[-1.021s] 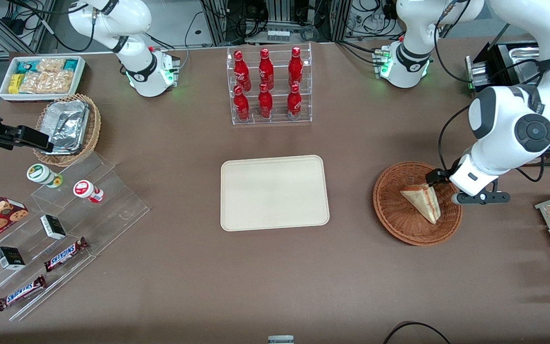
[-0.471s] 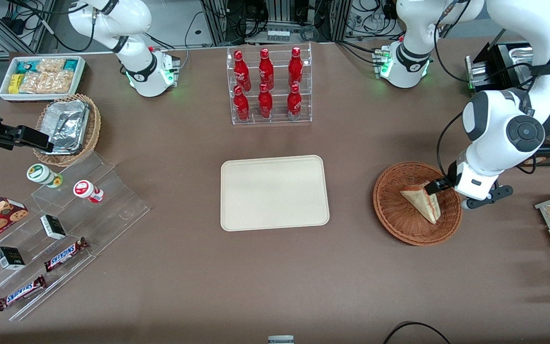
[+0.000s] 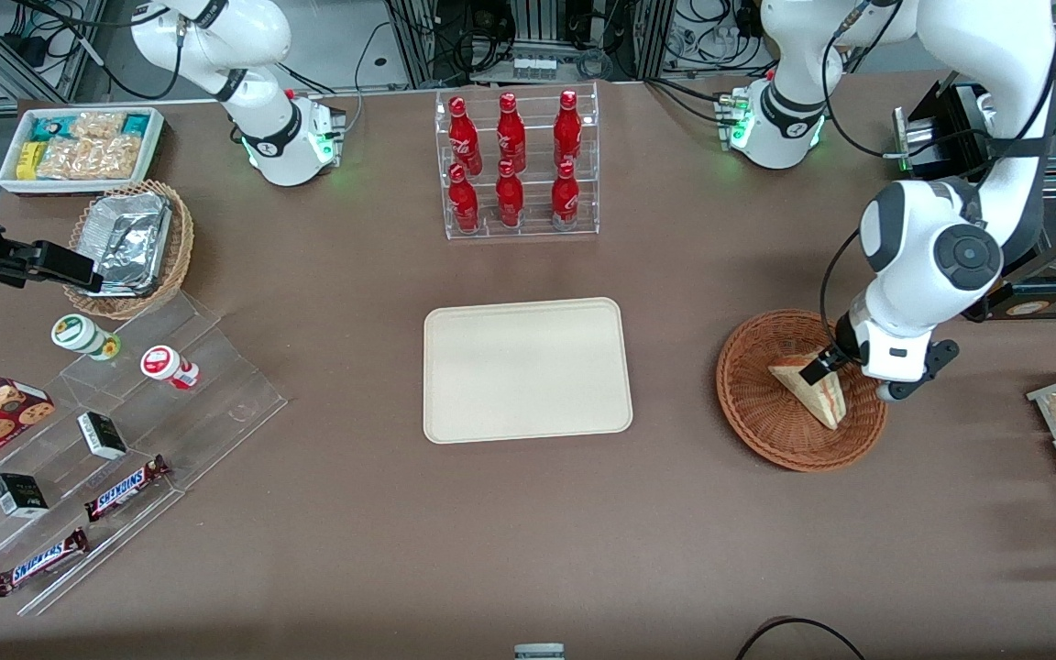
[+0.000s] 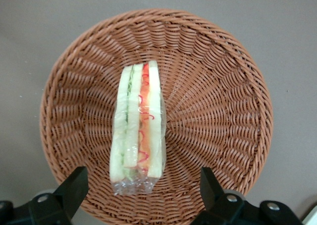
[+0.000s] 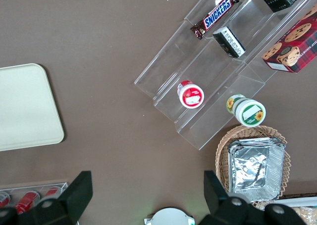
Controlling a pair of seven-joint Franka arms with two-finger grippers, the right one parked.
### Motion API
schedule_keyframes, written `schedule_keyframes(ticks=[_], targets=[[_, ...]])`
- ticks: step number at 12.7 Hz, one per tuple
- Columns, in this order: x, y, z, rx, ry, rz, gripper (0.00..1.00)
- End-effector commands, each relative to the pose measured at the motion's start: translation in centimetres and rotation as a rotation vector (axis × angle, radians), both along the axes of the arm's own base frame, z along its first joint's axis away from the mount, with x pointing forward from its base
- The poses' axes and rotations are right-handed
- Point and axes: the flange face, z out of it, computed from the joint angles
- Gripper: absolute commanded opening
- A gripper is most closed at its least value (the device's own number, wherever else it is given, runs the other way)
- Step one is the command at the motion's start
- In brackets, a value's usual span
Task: Place sandwich from basket to tray
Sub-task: 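Lower the open left gripper around the wrapped sandwich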
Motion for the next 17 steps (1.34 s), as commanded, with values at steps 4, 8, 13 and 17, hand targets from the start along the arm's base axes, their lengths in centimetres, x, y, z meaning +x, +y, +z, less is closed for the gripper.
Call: schedule_keyframes(ticks=[4,8,13,17], targets=[[0.1,-0.6,-2.6,-0.006,0.004,0.022,1.00],[0.3,0.0,-4.2,-0.002,0.015,0.025,1.00],[0.1,0.5,-5.5,0.002,0.033,0.025,0.17],[0.0,0.7,-4.8,0.006,0.043,0.008,0.00]])
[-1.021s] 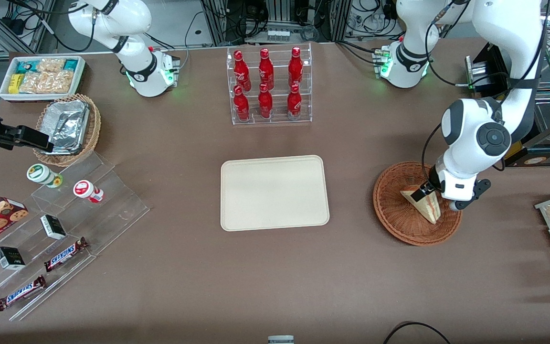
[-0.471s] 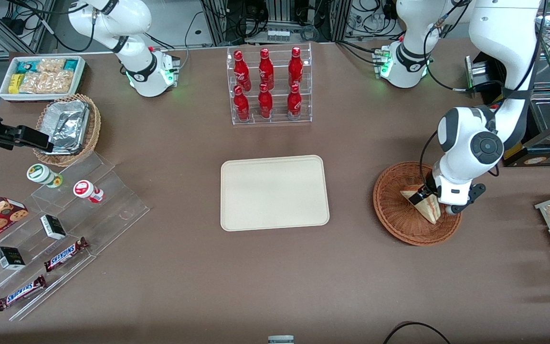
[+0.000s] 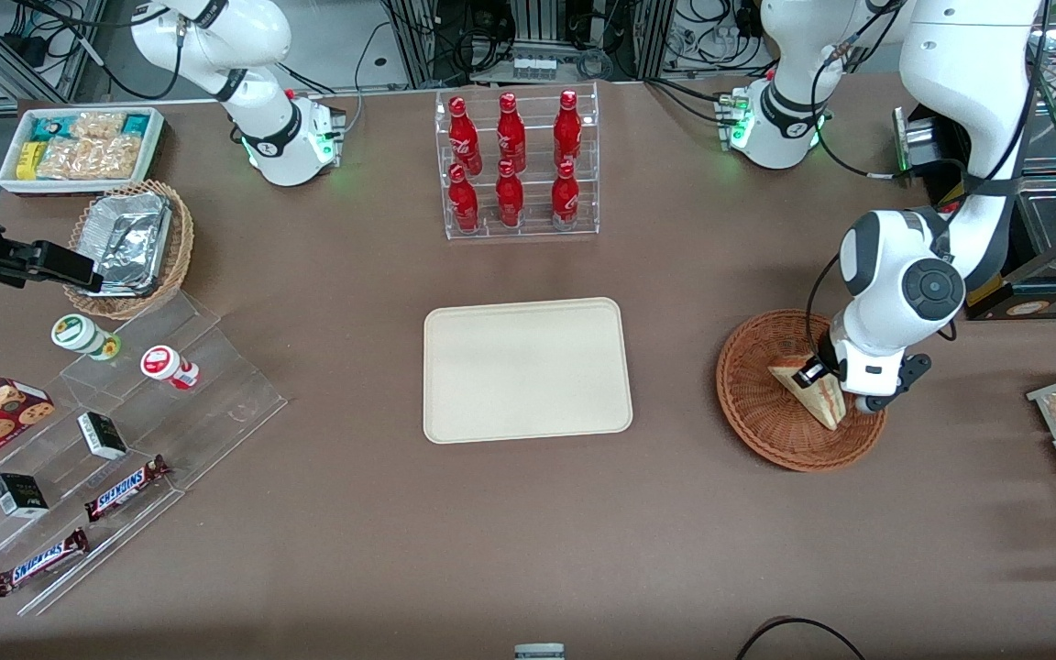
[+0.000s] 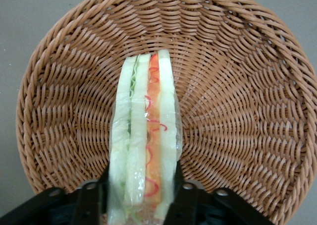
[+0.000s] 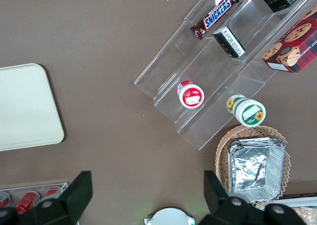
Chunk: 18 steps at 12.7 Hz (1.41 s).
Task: Place sandwich from basket to tray
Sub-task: 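Lower the open left gripper around the wrapped sandwich, then close the left gripper on the sandwich and lift it, then carry the held sandwich over the cream tray with the left gripper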
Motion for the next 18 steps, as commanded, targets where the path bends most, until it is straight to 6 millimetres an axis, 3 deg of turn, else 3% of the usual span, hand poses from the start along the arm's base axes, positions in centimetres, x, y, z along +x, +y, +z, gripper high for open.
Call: schedule_keyframes(ticks=[1,4,8,11,14,18], targets=[[-0.2,0.2,1.0,-0.006,0.002,-0.034,0.00],[0.8,-0.8,4.2,-0.002,0.045,-0.098,0.00],[1.8,-6.7,9.0,0.010,0.141,-0.250,0.00],[1.3,-10.3,9.5,0.015,0.130,-0.312,0.00],[0.6,-16.7,9.9,0.014,0.107,-0.413,0.00],[0.3,-26.4,8.2,0.008,0.100,-0.524,0.00]])
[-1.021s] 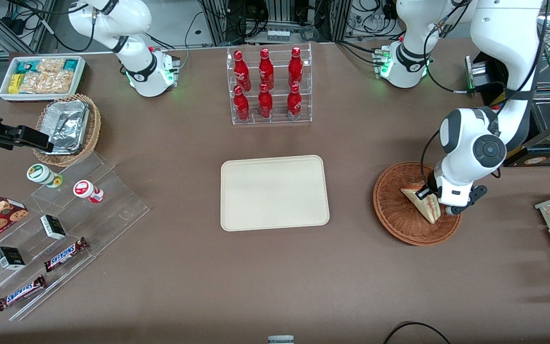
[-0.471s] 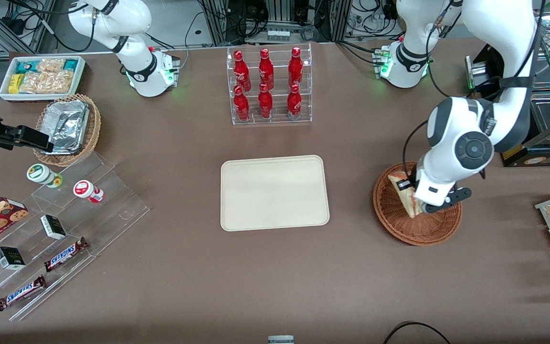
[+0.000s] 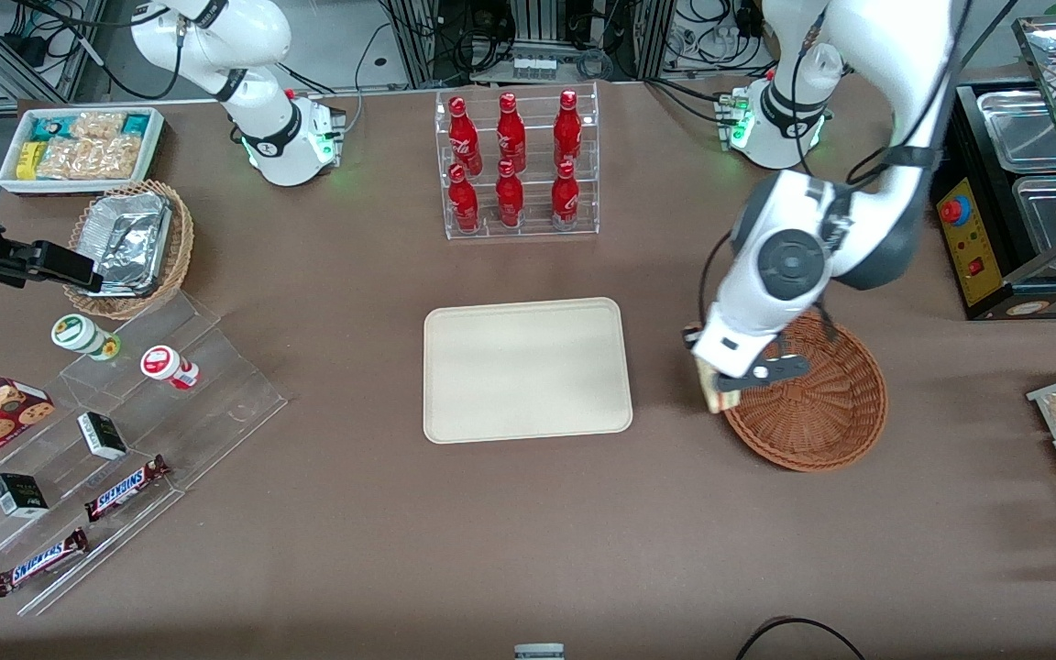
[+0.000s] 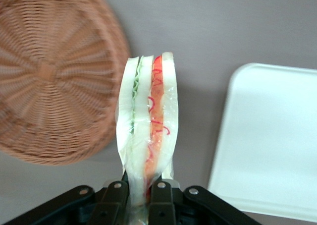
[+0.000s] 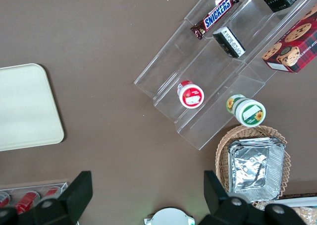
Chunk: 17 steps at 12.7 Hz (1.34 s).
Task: Place sandwich from basket to tray
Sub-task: 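Carry the held sandwich over the cream tray with the left gripper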
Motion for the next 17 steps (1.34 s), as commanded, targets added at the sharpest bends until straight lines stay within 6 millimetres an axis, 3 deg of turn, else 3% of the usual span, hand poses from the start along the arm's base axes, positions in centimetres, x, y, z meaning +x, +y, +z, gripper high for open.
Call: schedule_keyframes(ticks=[1,3,7,8,11,17], targets=[[0.5,-6.3,-1.3,-0.008,0.001,-0.020,0.00],[0.1,-10.7,-2.3,-0.009,-0.013,-0.012,0.00],[-1.7,-19.4,-6.5,-0.002,-0.028,0.000,0.00],[-1.9,-20.7,-7.0,-0.004,-0.033,0.011,0.00],[-3.2,-23.4,-7.4,-0.033,-0.046,0.018,0.00],[-4.5,-25.8,-9.1,-0.098,-0.069,0.032,0.00]])
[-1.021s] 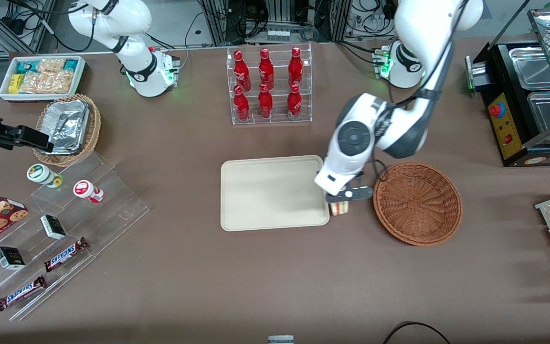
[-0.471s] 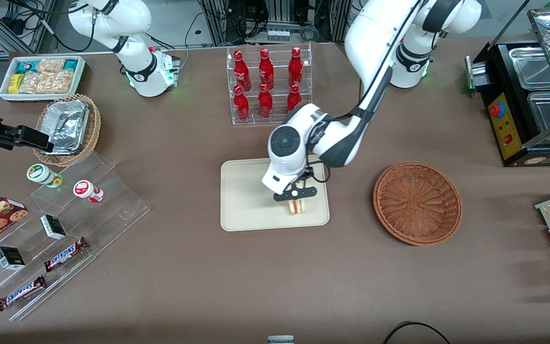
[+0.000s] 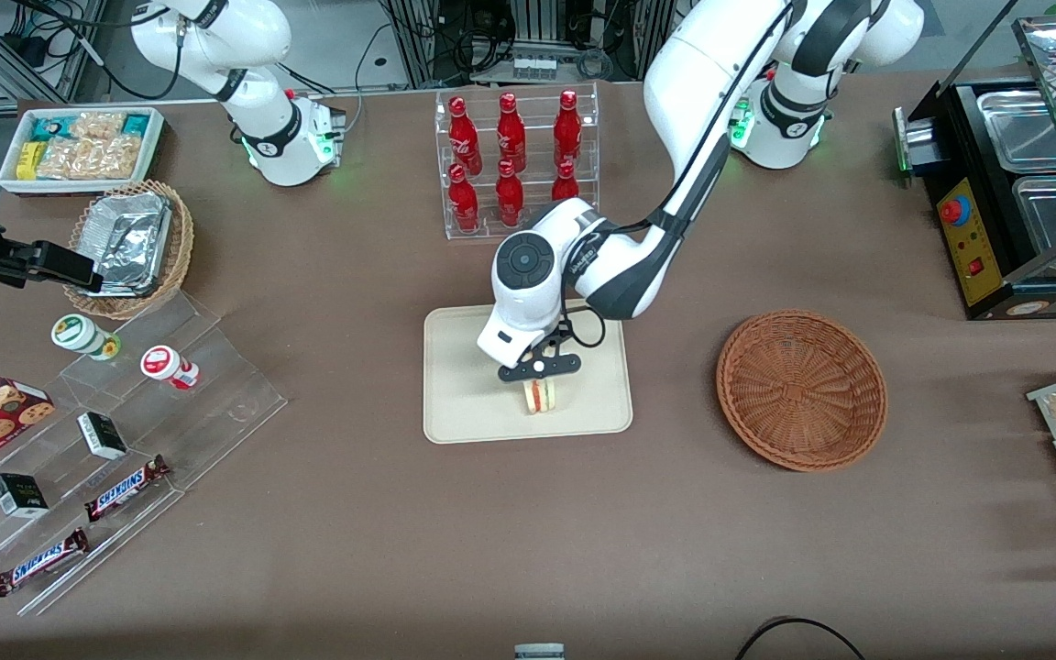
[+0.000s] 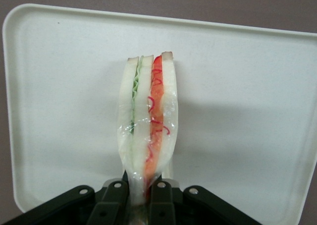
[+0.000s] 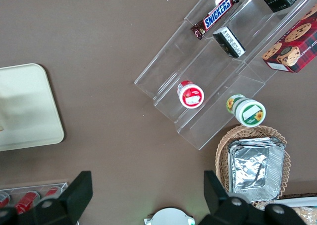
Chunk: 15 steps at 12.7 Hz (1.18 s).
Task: Place sandwich from basket to tray
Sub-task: 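Carry the held sandwich over the cream tray with the left gripper, then lower the sandwich onto the tray and open the left gripper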
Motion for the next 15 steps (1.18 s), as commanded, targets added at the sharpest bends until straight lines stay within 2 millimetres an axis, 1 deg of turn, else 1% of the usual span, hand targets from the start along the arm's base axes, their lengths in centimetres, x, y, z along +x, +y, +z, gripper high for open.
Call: schedule_keyframes(ticks=[1,6,9,10,11,12,13,14,15], targets=[[-0.5,-1.4,-0.5,-0.023,0.009,0.014,0.00],[-1.0,-1.6,-1.1,-0.027,0.028,0.022,0.00],[-1.0,-1.6,-2.4,-0.014,0.040,0.050,0.00],[-1.1,-1.5,-2.6,-0.011,0.043,0.053,0.00],[-1.0,-1.6,-2.4,-0.015,0.039,0.052,0.30],[-0.9,-1.6,-2.2,-0.018,0.038,0.050,0.74],[-0.8,-1.6,-2.0,-0.018,0.034,0.052,1.00],[-0.8,-1.6,-1.7,-0.021,0.032,0.052,1.00],[-0.7,-1.7,-1.0,-0.026,0.029,0.052,1.00]])
